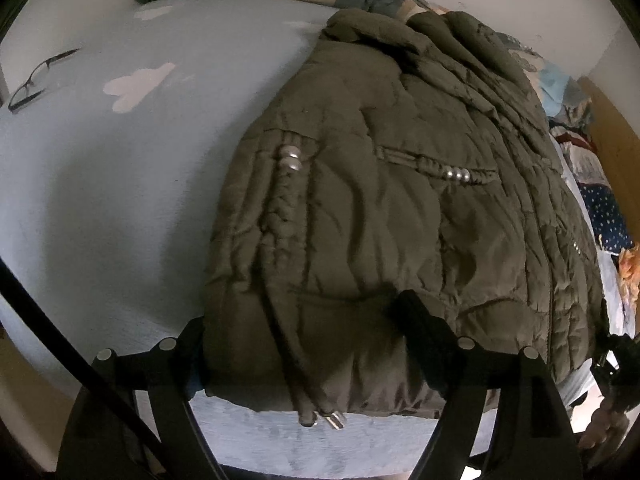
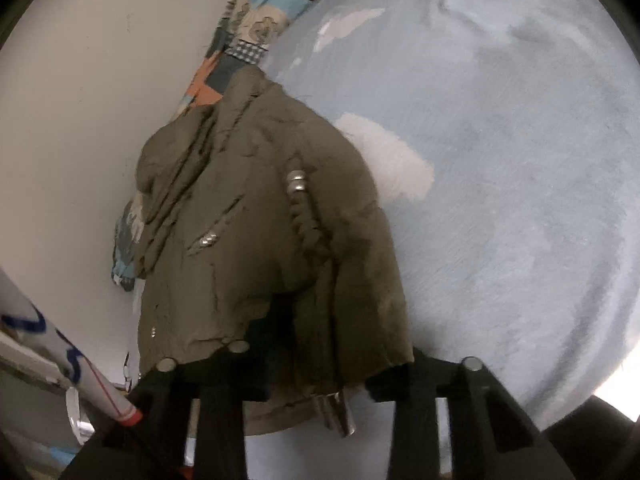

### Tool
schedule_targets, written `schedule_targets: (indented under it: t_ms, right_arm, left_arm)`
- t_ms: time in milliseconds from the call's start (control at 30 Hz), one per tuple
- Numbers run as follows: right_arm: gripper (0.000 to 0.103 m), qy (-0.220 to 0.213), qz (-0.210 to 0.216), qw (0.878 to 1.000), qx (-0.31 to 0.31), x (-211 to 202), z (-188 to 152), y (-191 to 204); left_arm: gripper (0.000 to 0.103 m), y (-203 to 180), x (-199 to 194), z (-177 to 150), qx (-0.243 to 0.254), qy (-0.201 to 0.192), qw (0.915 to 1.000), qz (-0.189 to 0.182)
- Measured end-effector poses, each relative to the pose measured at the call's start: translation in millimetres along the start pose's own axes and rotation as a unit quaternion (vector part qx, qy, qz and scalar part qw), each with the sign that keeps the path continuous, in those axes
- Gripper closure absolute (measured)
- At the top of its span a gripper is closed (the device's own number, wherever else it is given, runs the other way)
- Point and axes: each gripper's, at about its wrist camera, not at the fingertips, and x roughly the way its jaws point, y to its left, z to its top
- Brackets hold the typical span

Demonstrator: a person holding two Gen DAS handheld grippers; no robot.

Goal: Fold large clothes

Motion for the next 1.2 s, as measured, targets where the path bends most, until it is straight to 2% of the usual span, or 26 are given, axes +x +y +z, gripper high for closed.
schedule_targets:
  t_ms: [233, 567, 733, 1067, 1200]
  right_arm:
    - [0.073, 0.009, 0.007, 0.999, 0.033, 9.2, -2.0, -14.6]
    - [0.073, -0.006, -0.006, 1.0, 0.021, 8.4, -5.9, -11.5]
    - [0.073, -0.009, -0.003, 1.0, 0.026, 7.4, -7.2, -12.1]
    - [0.069, 0.013, -0.03, 0.999, 0.011, 12.6, -0.4, -4.5]
    - [0.069, 0.012, -0.021, 1.0, 0.02, 12.7, -0.1, -8.6]
  left_arm:
    - [0.021, -2.1, 4.8, -2.5, 0.017, -0.012, 0.9997, 0.015]
    - [0.015, -9.6, 6.6, -8.6, 0.043, -0.035, 0.9971, 0.052]
    - [0.008, -13.0, 8.9, -7.9, 0.051, -0.035, 0.9952, 0.076]
    - [0.006, -18.9, 11.4, -5.3, 0.067, -0.037, 0.9921, 0.099]
    - [0.006, -23.1, 10.6, -7.5, 0.081, -0.047, 0.9892, 0.113]
